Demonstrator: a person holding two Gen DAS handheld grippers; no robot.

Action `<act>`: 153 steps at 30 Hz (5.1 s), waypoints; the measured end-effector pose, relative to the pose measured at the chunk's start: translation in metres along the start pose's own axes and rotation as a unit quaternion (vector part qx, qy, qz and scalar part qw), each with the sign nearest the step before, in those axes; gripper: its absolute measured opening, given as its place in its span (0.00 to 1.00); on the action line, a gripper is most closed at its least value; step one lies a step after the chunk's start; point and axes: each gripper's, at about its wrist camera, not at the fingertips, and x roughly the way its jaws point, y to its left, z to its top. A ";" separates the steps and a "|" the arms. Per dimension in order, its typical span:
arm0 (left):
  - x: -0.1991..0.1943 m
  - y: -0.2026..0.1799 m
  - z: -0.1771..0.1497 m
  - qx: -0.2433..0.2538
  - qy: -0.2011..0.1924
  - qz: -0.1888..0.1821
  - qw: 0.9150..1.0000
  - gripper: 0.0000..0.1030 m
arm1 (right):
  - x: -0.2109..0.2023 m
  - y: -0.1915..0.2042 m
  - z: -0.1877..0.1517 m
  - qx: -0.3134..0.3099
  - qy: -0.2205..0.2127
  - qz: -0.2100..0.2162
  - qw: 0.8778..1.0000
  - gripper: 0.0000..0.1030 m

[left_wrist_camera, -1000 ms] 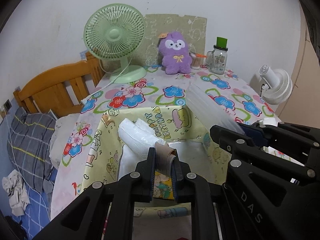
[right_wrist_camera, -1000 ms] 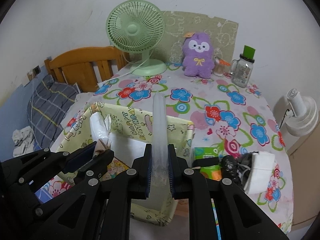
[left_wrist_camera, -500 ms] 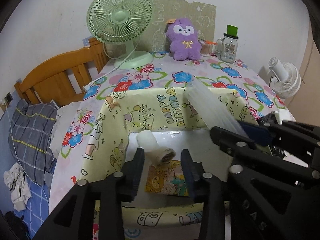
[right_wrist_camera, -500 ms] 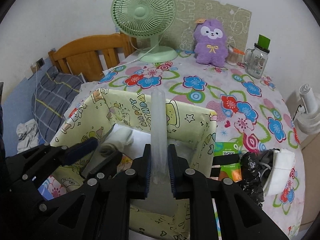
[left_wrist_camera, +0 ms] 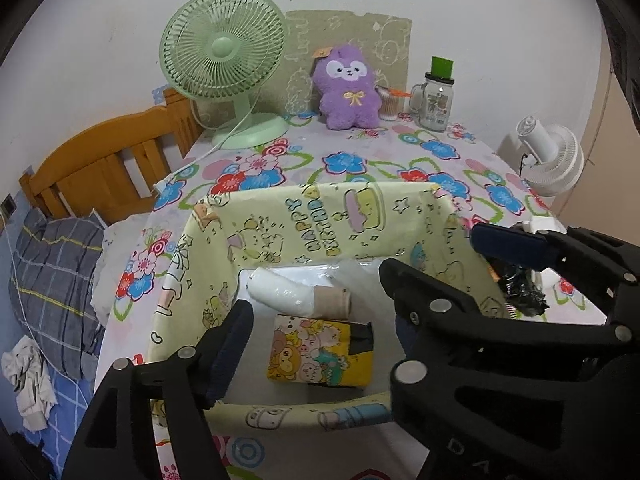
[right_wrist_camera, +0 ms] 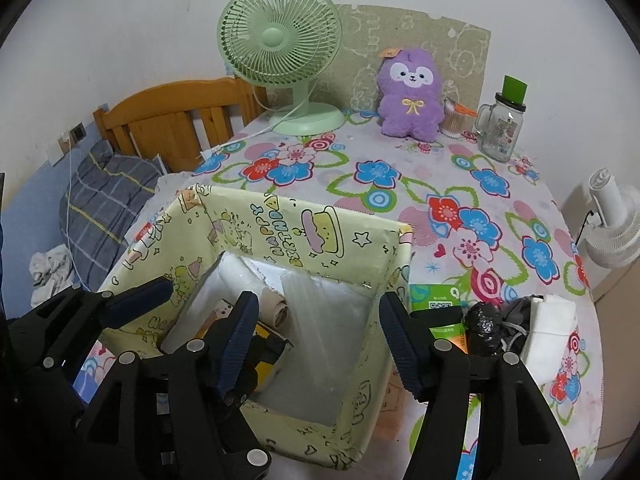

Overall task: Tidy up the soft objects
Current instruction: 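Open the left tool to drop the beige sock into the box while the right tool releases the tube bundle, then move both tools out of the box toward the black umbrella and white tissue pack, then grasp the black folded umbrella with the left tool while the right tool grasps the white tissue pack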

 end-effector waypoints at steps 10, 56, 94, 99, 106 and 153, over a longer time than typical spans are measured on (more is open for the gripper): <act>-0.015 -0.023 0.003 0.018 -0.022 -0.008 1.000 0.89 | -0.024 -0.015 -0.003 0.006 -0.024 -0.037 0.999 0.80; -0.053 -0.136 0.010 0.051 -0.067 -0.032 0.996 0.95 | -0.106 -0.112 -0.038 0.053 -0.081 -0.092 0.991 0.90; -0.002 -0.197 0.009 0.063 -0.037 -0.063 0.995 0.88 | -0.080 -0.185 -0.069 0.098 -0.060 -0.104 0.988 0.90; 0.009 -0.201 0.008 0.065 -0.029 -0.060 0.996 0.86 | -0.071 -0.191 -0.071 0.100 -0.055 -0.104 0.988 0.90; 0.024 -0.203 0.008 0.064 -0.017 -0.059 0.996 0.85 | -0.056 -0.195 -0.073 0.103 -0.044 -0.100 0.989 0.90; 0.083 -0.186 0.007 0.039 0.050 -0.081 0.995 0.20 | 0.030 -0.214 -0.071 0.132 0.043 -0.057 0.989 0.62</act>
